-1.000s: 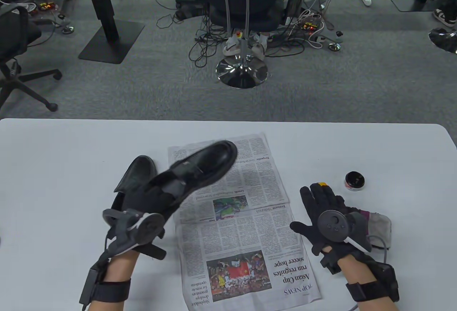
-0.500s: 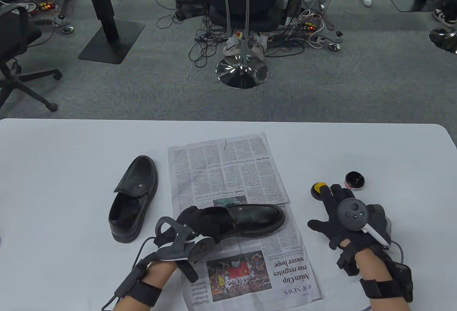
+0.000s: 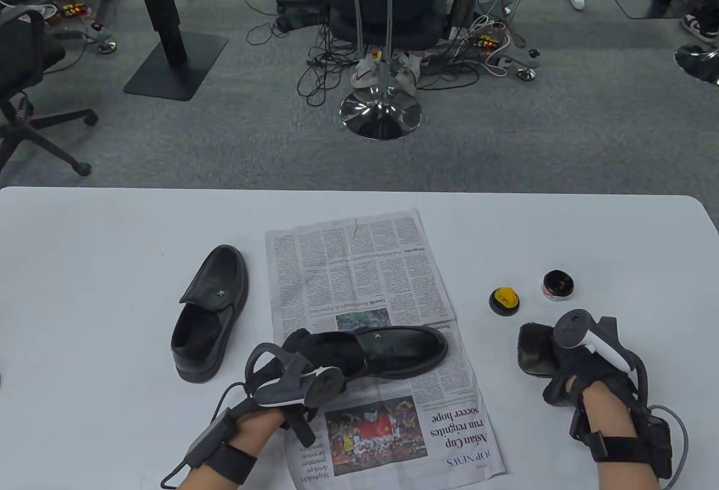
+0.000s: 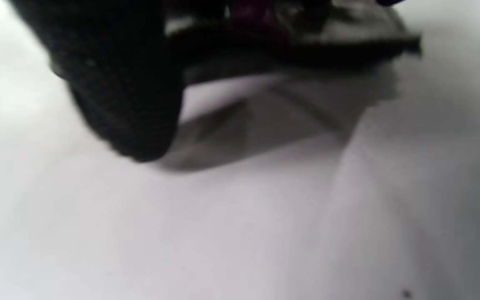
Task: Dip and apply built-in sponge shoe polish on shoes
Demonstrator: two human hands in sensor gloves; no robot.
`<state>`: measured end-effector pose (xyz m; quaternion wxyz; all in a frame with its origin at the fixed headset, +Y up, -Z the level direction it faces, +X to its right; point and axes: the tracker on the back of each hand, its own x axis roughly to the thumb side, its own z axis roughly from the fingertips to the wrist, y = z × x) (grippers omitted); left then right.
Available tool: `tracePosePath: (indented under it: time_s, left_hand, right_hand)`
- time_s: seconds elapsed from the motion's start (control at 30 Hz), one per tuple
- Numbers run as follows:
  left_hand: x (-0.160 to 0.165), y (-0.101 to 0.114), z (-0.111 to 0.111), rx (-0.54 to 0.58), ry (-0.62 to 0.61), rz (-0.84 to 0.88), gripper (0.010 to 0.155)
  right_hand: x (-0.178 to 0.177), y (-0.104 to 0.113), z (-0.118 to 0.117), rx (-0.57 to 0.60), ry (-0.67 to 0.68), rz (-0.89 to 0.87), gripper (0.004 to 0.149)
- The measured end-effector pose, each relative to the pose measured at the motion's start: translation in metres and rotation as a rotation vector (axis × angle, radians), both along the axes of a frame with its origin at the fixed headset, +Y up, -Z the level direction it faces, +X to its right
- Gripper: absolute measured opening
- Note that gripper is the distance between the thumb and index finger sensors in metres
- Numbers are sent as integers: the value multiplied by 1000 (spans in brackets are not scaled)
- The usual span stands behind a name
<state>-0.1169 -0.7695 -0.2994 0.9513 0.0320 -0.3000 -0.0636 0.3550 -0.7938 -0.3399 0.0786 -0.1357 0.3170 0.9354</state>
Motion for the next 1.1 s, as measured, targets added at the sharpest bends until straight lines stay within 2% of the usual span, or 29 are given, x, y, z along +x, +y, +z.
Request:
tracePosePath:
  time_s: [0.07,0.17,0.27,0.33,0.4,0.47,0.5,0.57,0.67,0.7,0.73,0.77,0.8,0.87,0.93,1.0,1.03,1.1]
  left_hand:
    - [0,0,0,-4,0,3,28]
    - [0,0,-1,-16,3,4,28]
    - [2,-1,-2,-22,7,-12,29]
    - [4,-3,-2,-18,10,-40,32]
    - [6,-5,-2,-8,14,-74,36]
    - [8,-6,-2,-6,17,-89,40]
    - [8,-7,-2,-2,16,-96,42]
    - [8,-6,-2,-2,14,-96,43]
    - [9,-7,-2,0,13,-93,41]
    - [9,-7,-2,-2,14,-92,40]
    - [9,-7,-2,-2,14,-90,40]
    - [9,-7,-2,2,16,-90,40]
    - [9,-6,-2,3,15,-91,39]
    - [10,-7,-2,4,12,-88,38]
    - [11,-6,-3,4,8,-86,37]
    - [11,-7,-4,7,0,-73,37]
    - [11,-7,-4,8,0,-75,36]
    - [11,-7,-4,12,0,-69,36]
  right_hand:
    - [2,1,-1,44,-18,-8,93]
    - [-3,5,-4,223,28,116,65]
    - [-18,20,-5,429,66,164,50]
    - [-39,34,-2,550,117,48,49]
    - [-72,48,2,719,175,-118,48]
    - [-110,58,6,839,244,-239,48]
    - [-146,61,9,861,318,-279,48]
    - [-190,59,9,826,443,-272,48]
    - [-254,45,7,682,603,-280,49]
    - [-268,41,8,634,614,-350,50]
    - [-279,38,12,624,568,-448,52]
    - [-282,38,14,662,537,-505,52]
    - [-281,35,13,677,576,-577,51]
    - [-266,28,8,710,616,-572,50]
    - [-250,22,1,767,612,-263,50]
    - [-252,24,4,787,623,-167,50]
    - [-259,26,11,760,614,-226,50]
    - [-268,29,21,744,615,-554,51]
